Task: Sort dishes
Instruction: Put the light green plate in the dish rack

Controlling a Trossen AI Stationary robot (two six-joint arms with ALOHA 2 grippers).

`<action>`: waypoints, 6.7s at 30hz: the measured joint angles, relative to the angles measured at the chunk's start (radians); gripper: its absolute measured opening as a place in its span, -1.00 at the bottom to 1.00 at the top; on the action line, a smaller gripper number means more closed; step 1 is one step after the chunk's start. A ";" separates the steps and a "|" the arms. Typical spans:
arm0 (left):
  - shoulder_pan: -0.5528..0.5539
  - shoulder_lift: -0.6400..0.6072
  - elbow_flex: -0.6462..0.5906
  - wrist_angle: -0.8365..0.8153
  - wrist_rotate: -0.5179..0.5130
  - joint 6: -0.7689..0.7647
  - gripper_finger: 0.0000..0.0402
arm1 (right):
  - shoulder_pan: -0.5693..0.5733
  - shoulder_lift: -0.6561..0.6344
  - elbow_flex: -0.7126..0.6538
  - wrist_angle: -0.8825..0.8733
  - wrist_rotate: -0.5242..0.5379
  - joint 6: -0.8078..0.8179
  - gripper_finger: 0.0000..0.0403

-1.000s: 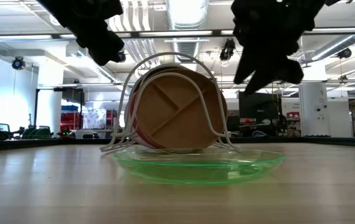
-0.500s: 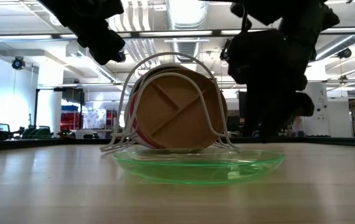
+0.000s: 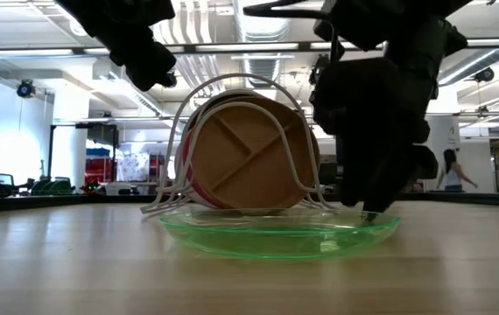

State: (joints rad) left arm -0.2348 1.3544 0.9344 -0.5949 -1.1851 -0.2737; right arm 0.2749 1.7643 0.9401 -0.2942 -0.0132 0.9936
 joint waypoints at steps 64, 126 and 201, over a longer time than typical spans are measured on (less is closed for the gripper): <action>0.006 0.000 0.079 0.019 -0.257 0.314 -1.00 | 0.264 -0.133 0.308 -0.423 1.282 -0.038 -1.00; 0.031 0.000 0.072 0.020 -0.237 0.306 -1.00 | 0.173 -0.161 0.145 -0.352 1.475 -0.161 -1.00; 0.030 0.000 0.071 0.020 -0.237 0.306 -1.00 | 0.064 0.026 0.146 0.075 1.130 -0.551 -1.00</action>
State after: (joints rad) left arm -0.2043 1.3544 1.0054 -0.5751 -1.4220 0.0318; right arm 0.3386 1.7901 1.0863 -0.2188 1.1168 0.4431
